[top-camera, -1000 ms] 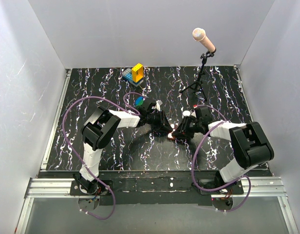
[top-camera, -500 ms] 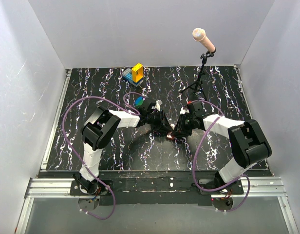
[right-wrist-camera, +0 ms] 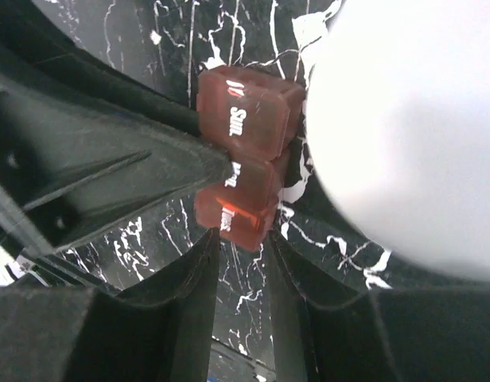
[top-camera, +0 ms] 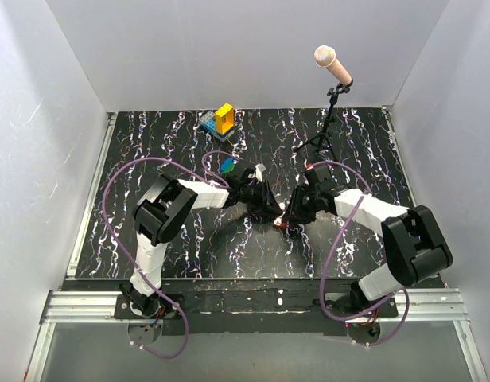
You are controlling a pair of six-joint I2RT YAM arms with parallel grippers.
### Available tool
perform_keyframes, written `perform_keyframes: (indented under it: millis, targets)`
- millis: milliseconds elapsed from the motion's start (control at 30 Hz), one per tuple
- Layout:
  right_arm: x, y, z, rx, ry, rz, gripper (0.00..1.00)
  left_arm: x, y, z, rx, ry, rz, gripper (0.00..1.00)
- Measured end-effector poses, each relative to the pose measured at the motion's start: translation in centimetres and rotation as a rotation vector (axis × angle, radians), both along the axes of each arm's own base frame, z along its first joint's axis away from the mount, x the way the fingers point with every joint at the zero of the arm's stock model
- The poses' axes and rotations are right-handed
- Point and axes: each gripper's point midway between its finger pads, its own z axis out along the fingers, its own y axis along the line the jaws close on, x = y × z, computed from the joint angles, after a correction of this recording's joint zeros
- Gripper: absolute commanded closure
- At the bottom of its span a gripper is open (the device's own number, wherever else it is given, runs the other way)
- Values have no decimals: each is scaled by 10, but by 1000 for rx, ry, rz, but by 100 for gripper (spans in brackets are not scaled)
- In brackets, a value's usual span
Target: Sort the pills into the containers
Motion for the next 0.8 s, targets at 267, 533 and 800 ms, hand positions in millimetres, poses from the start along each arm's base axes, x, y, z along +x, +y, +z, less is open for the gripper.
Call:
perform_keyframes:
  millis: [267, 533, 800]
  targets:
    - [4, -1, 38, 19, -81, -2, 58, 0, 0, 0, -1, 0, 0, 87]
    - [0, -3, 85, 69, -198, 7, 36, 0, -1, 0, -3, -1, -1, 83]
    - [-3, -6, 112, 101, -274, 7, 26, 0, -2, 1, -9, -7, -4, 79]
